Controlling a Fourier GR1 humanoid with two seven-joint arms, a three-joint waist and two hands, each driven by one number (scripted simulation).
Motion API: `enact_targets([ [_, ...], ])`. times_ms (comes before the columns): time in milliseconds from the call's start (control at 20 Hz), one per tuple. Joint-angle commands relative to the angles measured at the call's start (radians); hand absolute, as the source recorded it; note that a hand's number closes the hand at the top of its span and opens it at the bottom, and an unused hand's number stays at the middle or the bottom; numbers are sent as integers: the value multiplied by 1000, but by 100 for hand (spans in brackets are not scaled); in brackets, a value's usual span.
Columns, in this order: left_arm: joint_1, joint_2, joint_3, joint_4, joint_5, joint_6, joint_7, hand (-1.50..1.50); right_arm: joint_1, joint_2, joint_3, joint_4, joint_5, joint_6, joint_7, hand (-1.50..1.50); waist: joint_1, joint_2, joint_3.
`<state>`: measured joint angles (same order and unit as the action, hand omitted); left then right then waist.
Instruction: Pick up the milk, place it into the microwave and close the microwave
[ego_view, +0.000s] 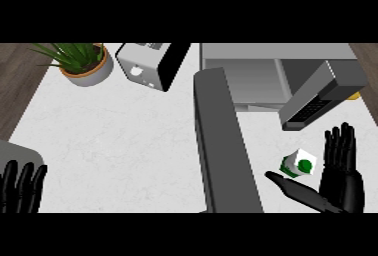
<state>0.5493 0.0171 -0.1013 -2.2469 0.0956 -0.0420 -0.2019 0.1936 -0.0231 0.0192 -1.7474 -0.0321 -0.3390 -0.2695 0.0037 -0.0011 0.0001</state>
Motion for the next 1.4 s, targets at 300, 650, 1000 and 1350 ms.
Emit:
enact_targets([
  [300,83,-16,-54,-35,-26,3,-59,-150,109,-29,-89,113,-86,110,-171,-150,-2,-1,0],
  [650,41,-17,-8,28,-4,-26,-74,-150,-53,-31,-116,363,-59,131,-276,-150,2,1,0],
  [1000,126,28,16,-120,51,-47,10,-150,-118,-54,-185,552,-80,171,-419,-150,4,0,0],
  [1350,90,4,-1,-11,20,-44,-69,-150,-263,-70,-257,797,-68,100,-461,-150,7,2,0],
])
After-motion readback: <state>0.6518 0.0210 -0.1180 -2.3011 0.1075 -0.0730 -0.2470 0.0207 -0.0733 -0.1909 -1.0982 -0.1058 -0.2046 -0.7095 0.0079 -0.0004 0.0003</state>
